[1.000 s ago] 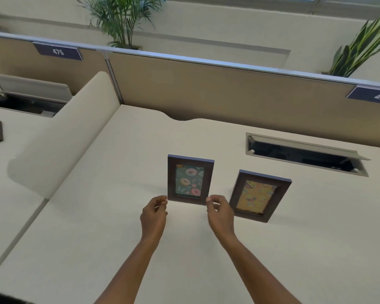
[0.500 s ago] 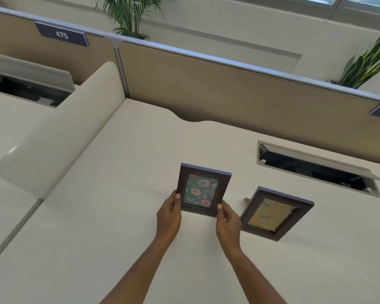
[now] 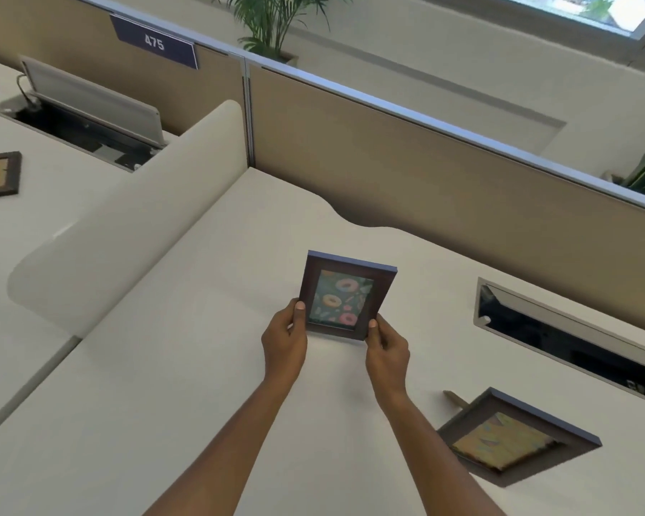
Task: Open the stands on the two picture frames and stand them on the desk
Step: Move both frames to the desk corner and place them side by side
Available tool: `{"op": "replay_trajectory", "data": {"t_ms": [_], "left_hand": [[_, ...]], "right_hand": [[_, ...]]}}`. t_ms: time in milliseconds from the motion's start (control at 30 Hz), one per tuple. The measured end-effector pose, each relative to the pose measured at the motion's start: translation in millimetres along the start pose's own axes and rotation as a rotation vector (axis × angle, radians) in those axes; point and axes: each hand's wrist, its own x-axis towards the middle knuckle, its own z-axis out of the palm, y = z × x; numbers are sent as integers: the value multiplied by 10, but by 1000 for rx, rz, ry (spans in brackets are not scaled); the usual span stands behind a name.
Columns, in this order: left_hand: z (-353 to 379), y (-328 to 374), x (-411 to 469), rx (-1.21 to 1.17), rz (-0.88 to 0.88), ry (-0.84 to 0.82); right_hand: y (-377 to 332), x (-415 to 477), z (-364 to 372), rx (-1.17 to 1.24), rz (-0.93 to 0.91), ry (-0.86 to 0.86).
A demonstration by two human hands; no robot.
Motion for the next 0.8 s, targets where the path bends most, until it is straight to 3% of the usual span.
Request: {"op": "replay_trajectory", "data": {"t_ms": [433,800], "left_hand": [[-92,290,1213,-16,33,185],[-121,356,1695,15,32,255]], "right_hand": [[-566,1065,879,-86,-139,-181],[-745,1547,1241,-120,-122,-222]]}}
